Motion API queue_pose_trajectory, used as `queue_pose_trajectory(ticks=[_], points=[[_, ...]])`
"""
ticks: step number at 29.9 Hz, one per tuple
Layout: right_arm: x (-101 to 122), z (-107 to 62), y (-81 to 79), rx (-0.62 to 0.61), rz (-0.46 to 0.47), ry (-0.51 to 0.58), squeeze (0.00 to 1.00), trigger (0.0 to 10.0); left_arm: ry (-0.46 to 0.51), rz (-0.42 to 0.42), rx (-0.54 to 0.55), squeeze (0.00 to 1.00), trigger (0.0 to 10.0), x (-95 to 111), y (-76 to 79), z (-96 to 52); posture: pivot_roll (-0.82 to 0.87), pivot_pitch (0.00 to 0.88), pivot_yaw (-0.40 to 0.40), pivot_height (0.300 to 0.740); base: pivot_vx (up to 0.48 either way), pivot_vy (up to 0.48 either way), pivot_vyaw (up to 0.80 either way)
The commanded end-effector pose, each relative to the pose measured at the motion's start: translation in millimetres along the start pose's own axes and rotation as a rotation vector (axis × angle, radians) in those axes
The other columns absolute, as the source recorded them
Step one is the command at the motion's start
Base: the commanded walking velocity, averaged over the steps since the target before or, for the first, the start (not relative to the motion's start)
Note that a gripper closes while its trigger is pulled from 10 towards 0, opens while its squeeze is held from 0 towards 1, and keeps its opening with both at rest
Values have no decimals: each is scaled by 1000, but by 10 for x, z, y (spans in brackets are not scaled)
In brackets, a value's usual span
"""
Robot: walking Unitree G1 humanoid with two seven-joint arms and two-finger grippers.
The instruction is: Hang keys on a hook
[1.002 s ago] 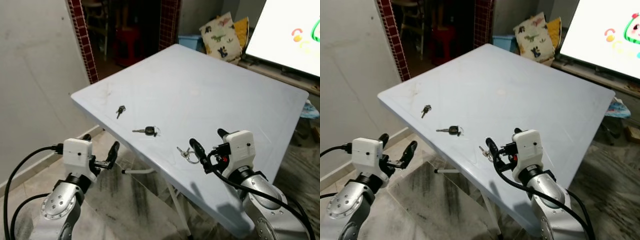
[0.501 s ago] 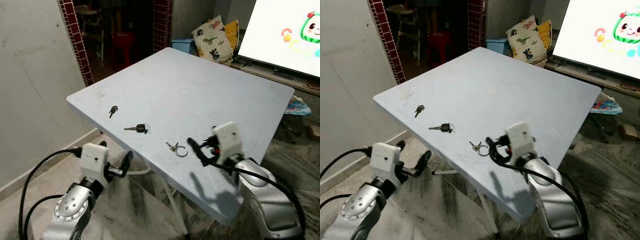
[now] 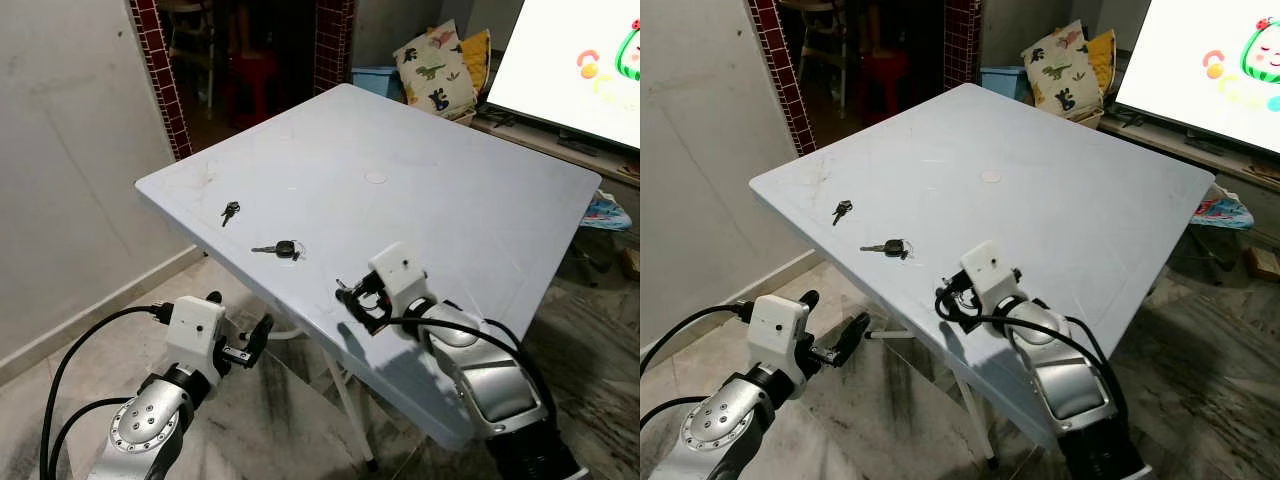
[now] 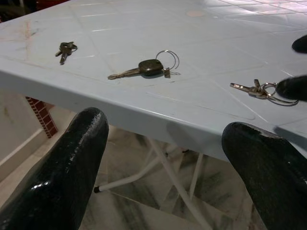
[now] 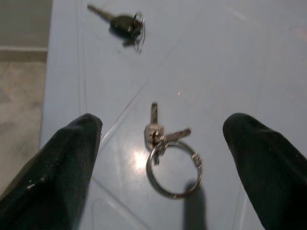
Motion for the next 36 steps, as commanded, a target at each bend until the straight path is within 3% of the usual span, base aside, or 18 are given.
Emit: queue_pose_trajectory(ticks=[1,12,13,15,16,17,18,19,20,22,23,24,36], points=[[-25,21,10,10,-13,-31,0,10000,14,24,-6,0,10000,61,21,-6,90,16,-25,740,0,0,0],[-182,-6,18,-2,-24,-80,0,10000,11,24,-12,0,10000,54,32,-1,84,23,-24,740,0,0,0],[-190,-4,4,6,-18,-79,0,8431,11,25,-12,0,10000,55,35,-3,85,24,-26,740,0,0,0],[-191,-3,-4,11,-13,-78,0,8431,12,25,-12,0,10000,55,35,-4,85,24,-26,740,0,0,0],[-190,6,-18,13,-15,-76,0,7686,12,24,-11,0,10000,54,33,-5,88,24,-27,740,0,0,0],[-194,11,-25,15,-17,-76,0,3843,12,24,-10,0,10000,55,33,-6,89,23,-28,740,0,0,0],[-201,19,-34,16,-17,-78,0,1765,13,24,-9,0,10000,56,32,-6,89,23,-28,740,0,0,0],[-206,23,-39,17,-17,-80,0,1765,14,24,-9,0,10000,57,32,-6,89,23,-28,740,0,0,0],[-216,29,-45,18,-17,-83,0,0,14,23,-8,0,10000,60,32,-6,90,24,-28,740,0,0,0],[-227,32,-49,17,-16,-86,0,0,15,23,-8,0,10000,62,33,-7,92,25,-29,740,0,0,0],[-236,33,-50,15,-14,-89,0,784,15,23,-8,0,10000,62,33,-8,92,25,-29,740,0,0,0],[-254,35,-51,11,-13,-95,0,10000,16,23,-8,0,10000,64,34,-9,92,25,-30,740,0,0,0],[-295,70,-5,-51,59,-108,0,10000,15,17,-9,0,10000,62,40,-24,95,32,-28,740,0,0,0]])
Point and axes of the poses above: a point about 5 cm out from each wrist's last joint towards the gripper, its own z axis pointing out of the wrist towards the gripper, its own x axis along the axis of the wrist's last joint, y = z × x, the point moved 5 cm from there along z, pointing out of the wrist towards the gripper
